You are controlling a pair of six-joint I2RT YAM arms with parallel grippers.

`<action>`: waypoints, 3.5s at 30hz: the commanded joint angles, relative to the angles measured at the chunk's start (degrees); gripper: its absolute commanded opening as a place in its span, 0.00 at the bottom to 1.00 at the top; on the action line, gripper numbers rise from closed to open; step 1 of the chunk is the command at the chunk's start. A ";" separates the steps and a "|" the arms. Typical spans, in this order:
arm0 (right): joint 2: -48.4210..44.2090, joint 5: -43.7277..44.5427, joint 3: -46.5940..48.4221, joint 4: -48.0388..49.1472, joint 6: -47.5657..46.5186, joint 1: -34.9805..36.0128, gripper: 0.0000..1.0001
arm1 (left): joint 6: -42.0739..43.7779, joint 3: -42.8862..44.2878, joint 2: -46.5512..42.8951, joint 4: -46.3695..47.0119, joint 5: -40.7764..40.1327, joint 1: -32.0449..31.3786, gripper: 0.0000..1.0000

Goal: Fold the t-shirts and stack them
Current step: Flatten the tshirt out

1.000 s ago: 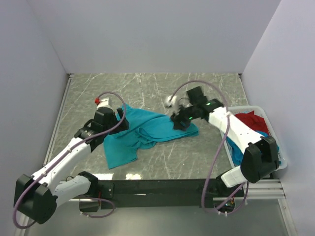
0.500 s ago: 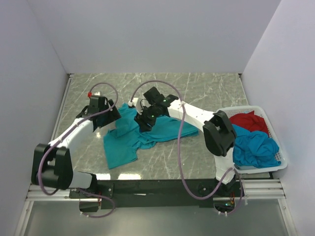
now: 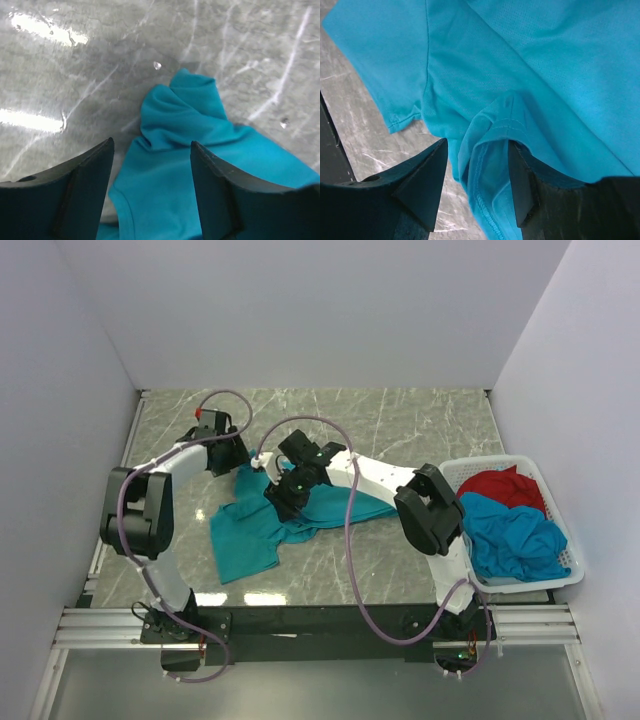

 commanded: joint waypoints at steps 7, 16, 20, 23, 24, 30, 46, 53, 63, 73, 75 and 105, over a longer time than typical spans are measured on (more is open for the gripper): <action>0.79 3.72 0.98 1.55 1.78 1.05 0.58 | 3.45 7.17 7.02 -0.25 1.85 0.27 0.51; -0.26 6.88 3.00 -0.74 0.55 1.58 0.36 | 4.25 10.86 7.91 -1.04 5.09 0.36 0.14; -2.28 8.64 3.71 -1.79 -0.41 1.40 0.00 | 3.81 12.09 5.37 -1.21 6.15 0.62 0.00; -6.14 9.26 4.58 -3.98 -1.82 0.44 0.00 | 3.72 12.70 2.21 -1.39 5.98 1.15 0.00; -7.55 8.74 4.76 -5.56 -2.61 0.00 0.00 | 3.98 12.88 1.41 -1.56 5.81 1.33 0.00; -18.19 5.05 -0.41 -6.01 -3.67 -3.43 0.00 | 5.47 13.41 -0.53 -3.15 5.19 2.12 0.34; -24.08 2.15 -10.18 -7.59 -3.85 -9.84 0.00 | 9.96 14.81 9.75 -10.00 6.86 1.59 0.43; -24.43 0.65 -10.44 -7.42 -3.23 -11.87 0.00 | 10.40 15.43 12.39 -10.88 10.02 0.10 0.41; -26.98 1.96 -7.73 -9.08 -3.14 -16.43 0.00 | 10.22 19.73 13.45 -12.29 10.38 -0.52 0.03; -25.67 5.21 13.51 -15.24 -4.63 -26.54 0.00 | 6.71 36.67 5.98 -11.59 8.35 0.45 0.00; -24.53 7.14 18.10 -14.98 -4.64 -28.12 0.00 | 5.14 40.46 5.71 -11.15 8.88 0.71 0.00; -65.84 -8.93 -38.31 -17.01 -25.48 -40.70 0.67 | -3.91 -25.16 -59.93 -7.98 41.67 2.29 0.00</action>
